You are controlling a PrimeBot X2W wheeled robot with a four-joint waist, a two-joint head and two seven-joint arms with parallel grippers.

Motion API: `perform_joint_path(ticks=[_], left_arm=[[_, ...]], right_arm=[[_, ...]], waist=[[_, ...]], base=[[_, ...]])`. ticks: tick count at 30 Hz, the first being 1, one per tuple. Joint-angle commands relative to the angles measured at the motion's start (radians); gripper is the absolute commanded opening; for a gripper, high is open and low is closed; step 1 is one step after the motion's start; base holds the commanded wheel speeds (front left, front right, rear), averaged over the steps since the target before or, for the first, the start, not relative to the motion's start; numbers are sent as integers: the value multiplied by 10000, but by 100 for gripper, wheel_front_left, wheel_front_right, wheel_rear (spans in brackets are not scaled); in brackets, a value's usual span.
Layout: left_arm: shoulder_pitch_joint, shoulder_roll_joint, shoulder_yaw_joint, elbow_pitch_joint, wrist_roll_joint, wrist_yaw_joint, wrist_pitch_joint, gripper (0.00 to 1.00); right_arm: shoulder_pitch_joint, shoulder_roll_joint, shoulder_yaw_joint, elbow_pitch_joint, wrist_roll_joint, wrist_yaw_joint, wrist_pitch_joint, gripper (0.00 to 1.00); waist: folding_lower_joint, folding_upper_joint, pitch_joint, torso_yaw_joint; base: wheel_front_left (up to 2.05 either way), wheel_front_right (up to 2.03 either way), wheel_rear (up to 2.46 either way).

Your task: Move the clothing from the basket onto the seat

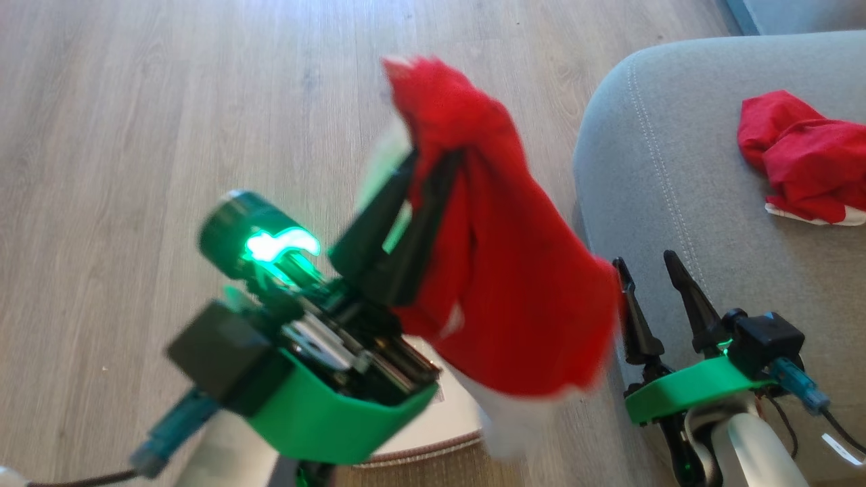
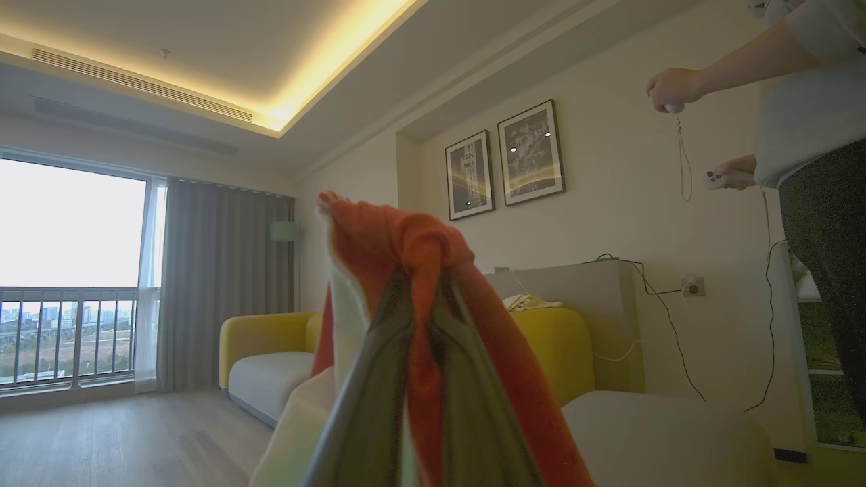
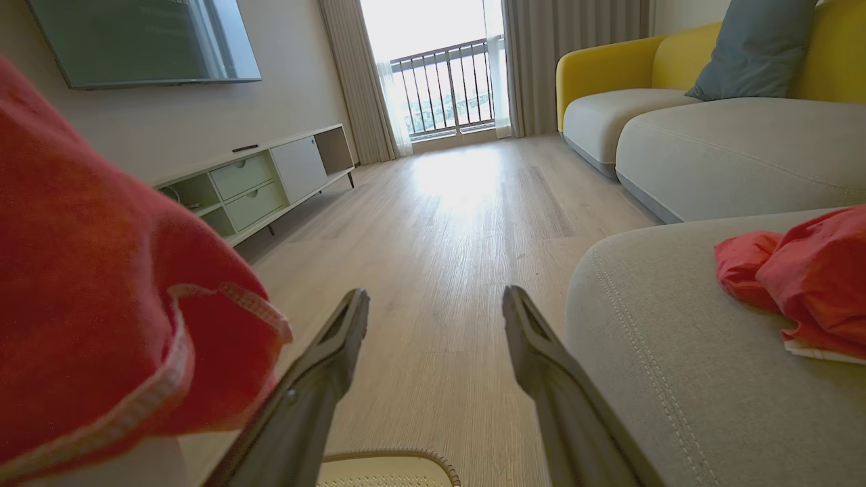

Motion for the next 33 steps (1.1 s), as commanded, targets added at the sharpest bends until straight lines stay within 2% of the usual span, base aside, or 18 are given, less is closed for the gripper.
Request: perform_joint_path(ticks=[1,8,23,27,28,33], left_arm=[[-108,93,54,-152,-34,-146,-47,0],[221,93,-496,392,-89,-430,-47,0],[234,93,-315,618,-145,-472,-47,0],[155,93,-164,695,-59,-473,-47,0],[114,93,-58,751,-18,-474,-47,0],[42,93,236,905,48,-474,-47,0]], right_arm=[[-183,23,179,-361,-117,-2,-51,100],[-147,100,-5,-400,-65,-2,-51,100],[-194,103,-26,-509,-152,-2,-51,100],[-246,-260,401,-721,-292,-2,-51,100],[-272,-523,545,-880,-312,-2,-51,100],[-258,-901,458,-1394,-187,-2,-51,100]], waist=[[1,0,28,-24],[1,0,0,-60],[1,0,17,-26],[1,0,136,-73],[1,0,183,-103],[1,0,280,-178]], base=[[0,0,0],[0,0,0],[0,0,0],[0,0,0],[0,0,0],[0,0,0]])
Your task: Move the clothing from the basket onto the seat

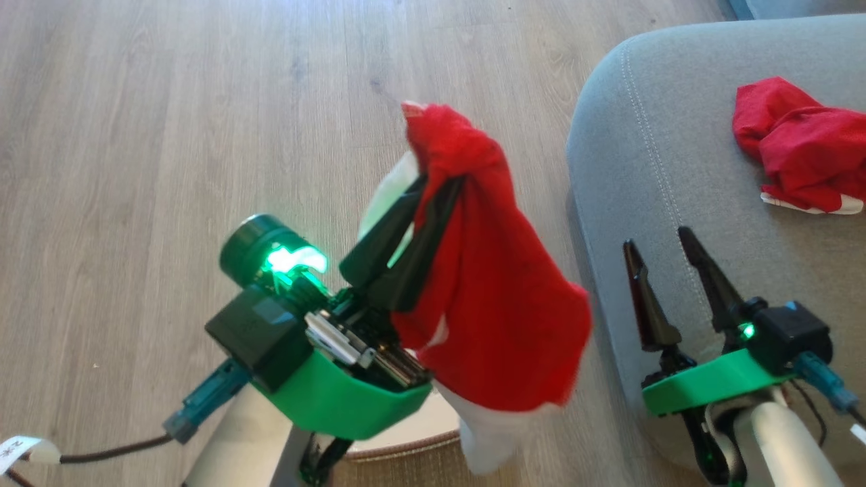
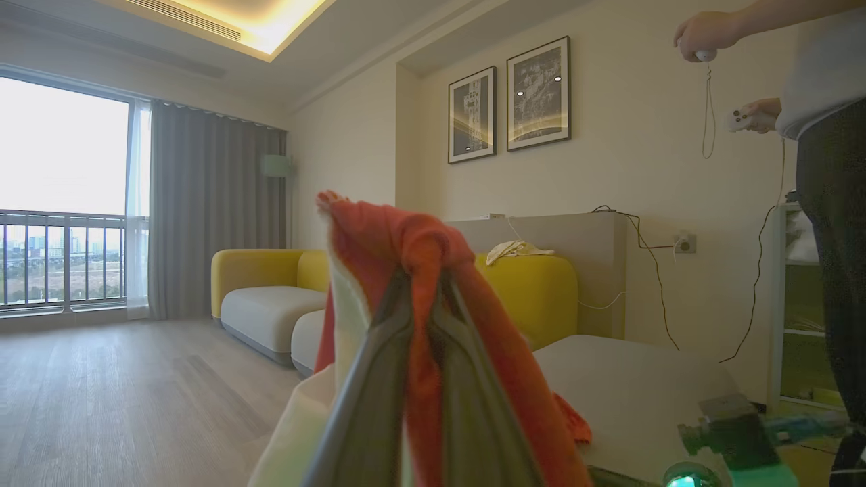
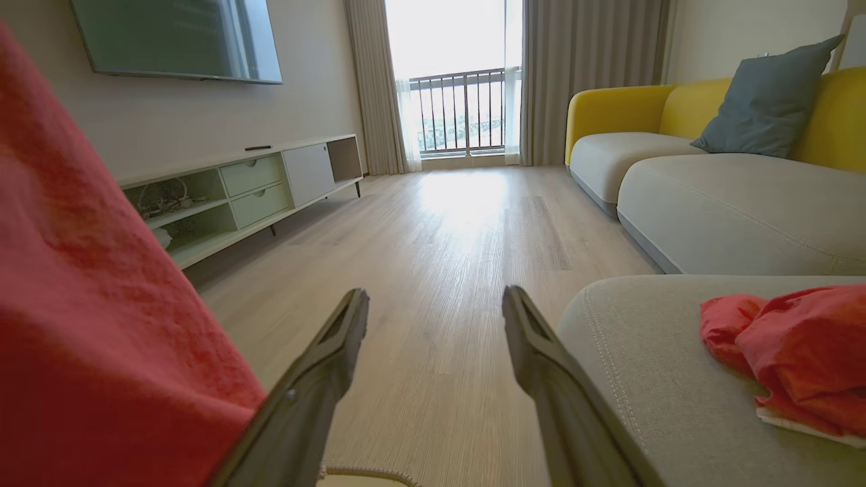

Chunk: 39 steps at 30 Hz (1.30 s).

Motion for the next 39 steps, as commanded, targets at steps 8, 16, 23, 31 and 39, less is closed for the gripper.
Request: perform_joint_path(ticks=[8,16,23,31,39], left_arm=[[-491,57,811,-90,242,-13,-49,0],[-577,56,658,10,569,-13,-49,0],[-691,56,-240,139,846,-13,-49,0],[-738,56,-997,171,812,-13,-49,0],[-566,56,-1685,179,645,-13,-49,0]], right_arm=[[-5,-1472,2313,-2433,185,-2,-51,100],[-172,-2285,3427,-3117,-384,-2,-51,100],[-530,-2322,3821,-2690,-457,-2,-51,100],[-936,-2364,4200,-1840,-566,-2,-51,100],[-1292,-2044,4381,-910,-781,-2,-51,100]], waist=[[0,0,131,-143],[0,0,155,-221],[0,0,177,-85],[0,0,94,93],[0,0,-139,262]], base=[[0,0,0],[0,0,0],[0,0,0],[0,0,0],[0,0,0]])
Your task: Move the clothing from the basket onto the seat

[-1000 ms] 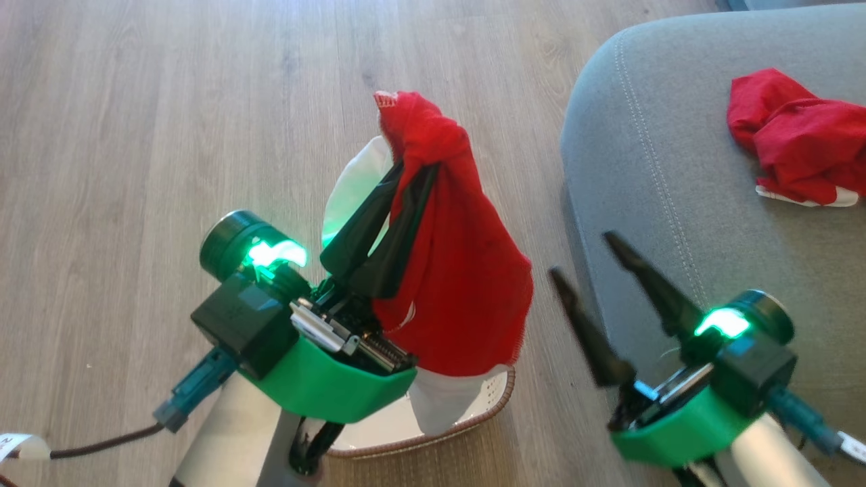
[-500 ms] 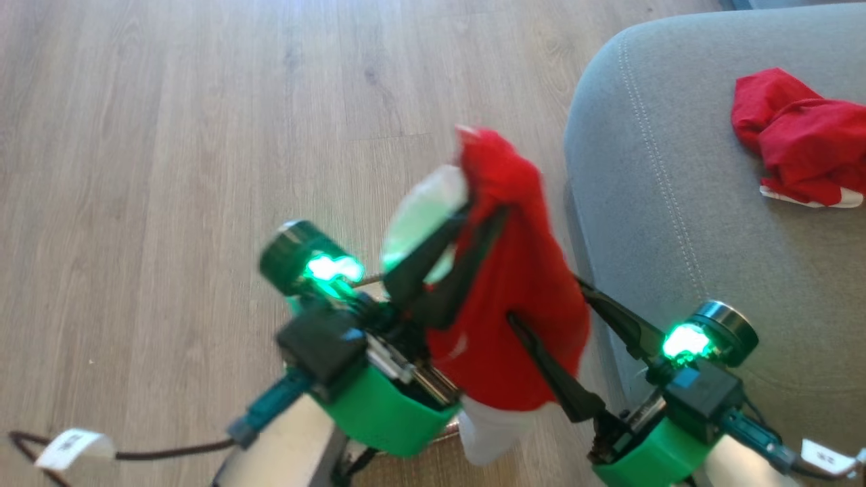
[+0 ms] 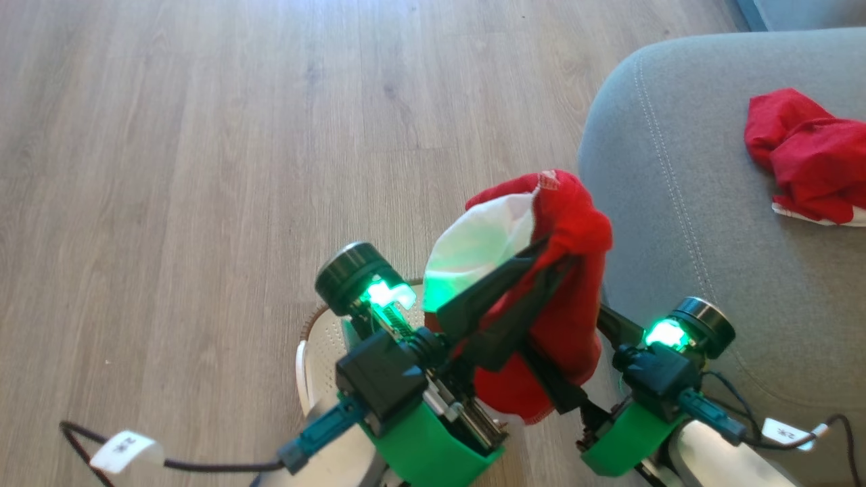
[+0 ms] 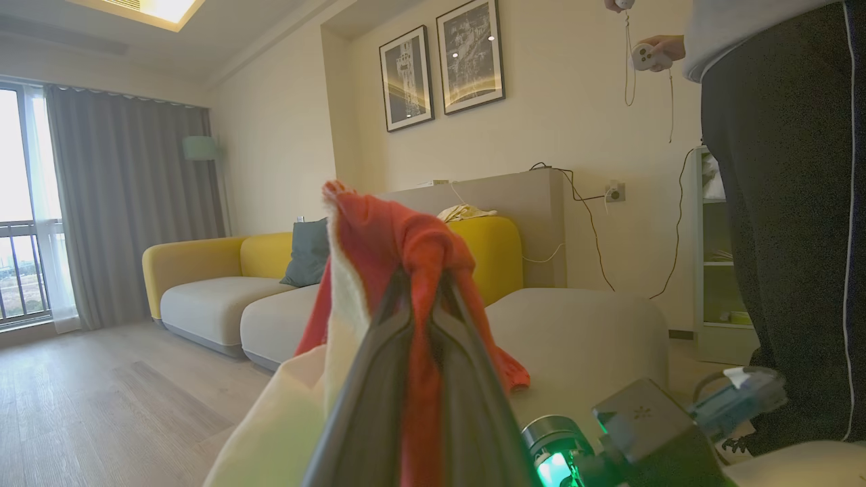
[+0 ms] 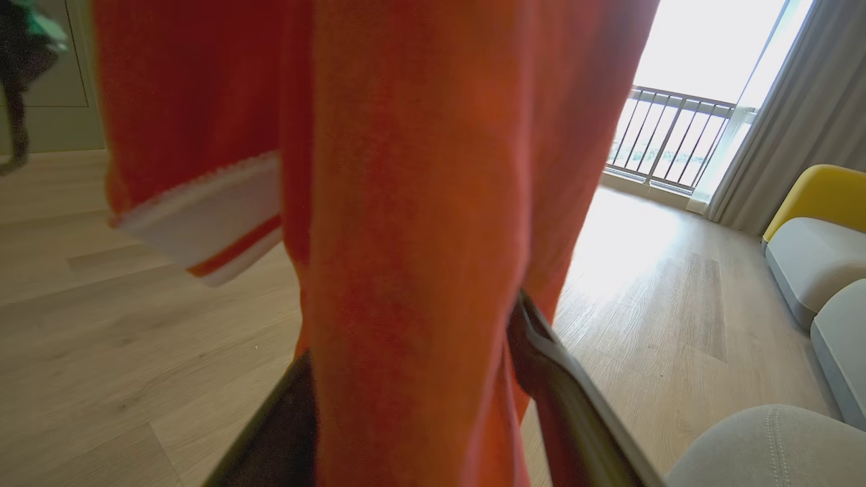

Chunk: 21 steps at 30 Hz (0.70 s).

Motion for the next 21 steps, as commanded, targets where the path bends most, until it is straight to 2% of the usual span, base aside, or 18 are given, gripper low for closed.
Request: perform_joint_path(ticks=[1,8,9,10,21], left_arm=[[-285,16,170,-322,-99,-13,-49,0],[-241,16,-125,-175,-147,-13,-49,0],[-237,16,-112,-145,-152,-13,-49,0],[-231,16,-89,-119,-152,-13,-49,0],[36,77,335,349,-197,-13,-49,0]], right_arm=[[-349,72,138,-130,-106,-2,-51,100],[-541,530,244,73,-39,-2,-51,100],[-537,580,235,82,57,-2,-51,44],[-533,621,200,77,151,-2,-51,0],[-318,1046,-802,27,780,-2,-51,0]], waist=[[0,0,-59,56],[0,0,-25,235],[0,0,-19,255],[0,0,-11,272],[0,0,-3,260]], base=[[0,0,0],[0,0,0],[0,0,0],[0,0,0],[0,0,0]])
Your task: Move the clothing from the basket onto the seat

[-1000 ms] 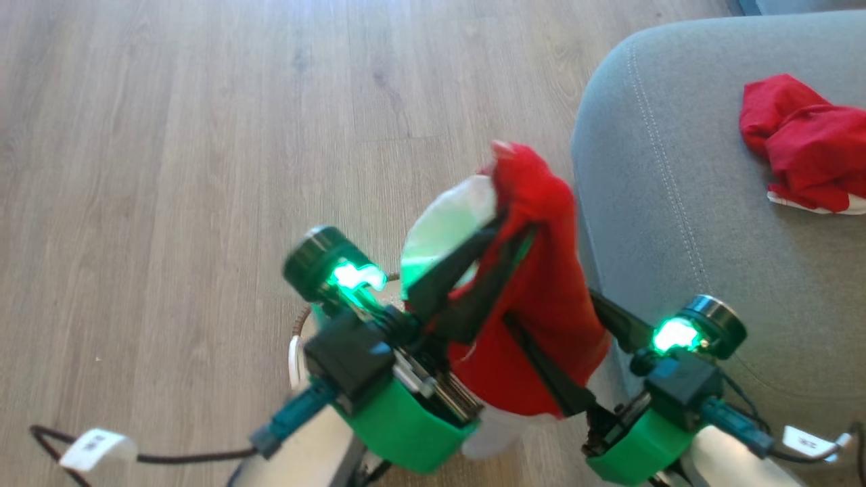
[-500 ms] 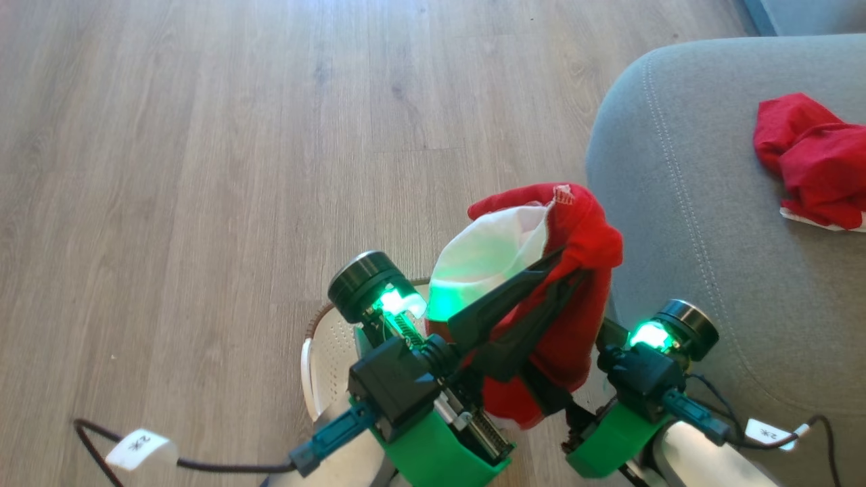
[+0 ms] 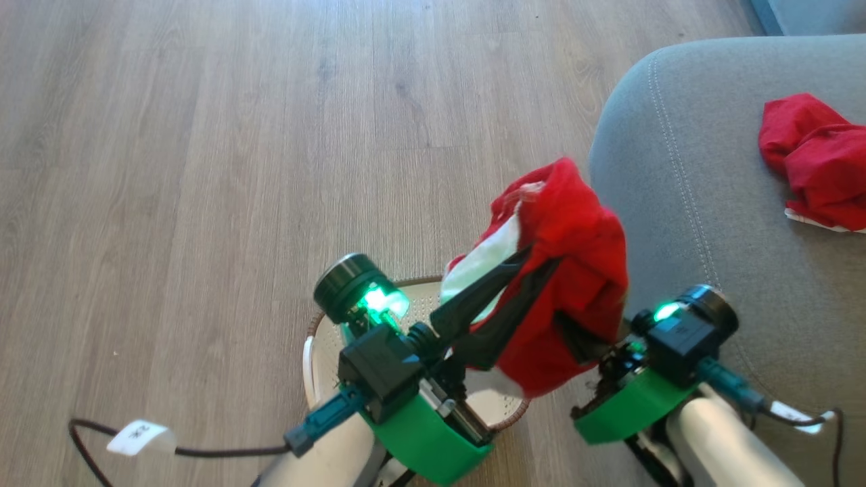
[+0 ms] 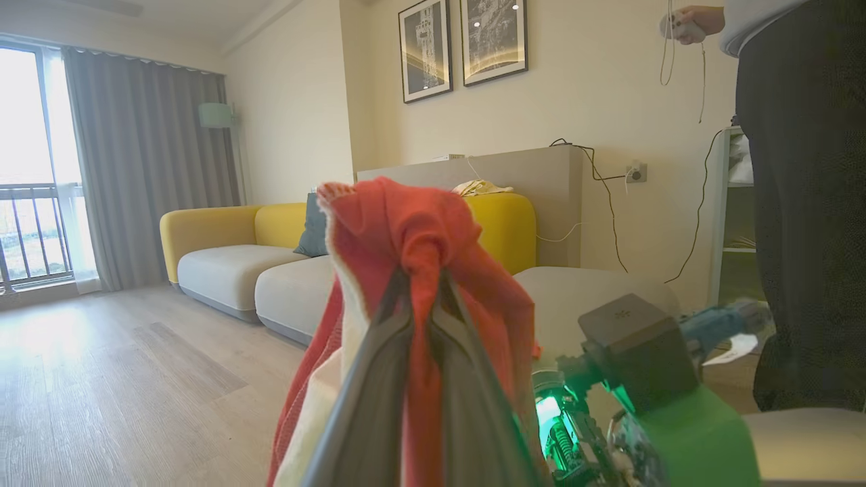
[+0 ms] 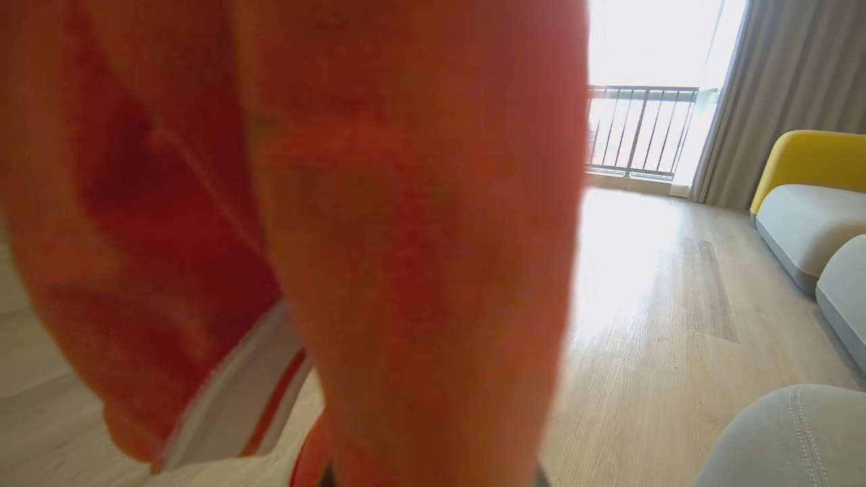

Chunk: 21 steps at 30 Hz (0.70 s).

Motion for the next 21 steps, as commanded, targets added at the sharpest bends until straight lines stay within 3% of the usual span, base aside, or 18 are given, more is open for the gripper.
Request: perform_joint_path(ticks=[1,9,21], left_arm=[[-12,38,411,-119,-135,-13,-49,0],[226,41,611,913,-126,-13,-49,0],[287,353,-114,2385,-77,-13,-49,0]], right_arm=[[-187,134,-183,-374,91,-2,-51,0],[13,480,-989,-574,205,-2,-51,0],[87,635,-1621,-659,480,-2,-51,0]], waist=[[0,0,-6,4],[0,0,-46,-7],[0,0,-77,-76]], base=[[0,0,0],[0,0,0],[0,0,0]])
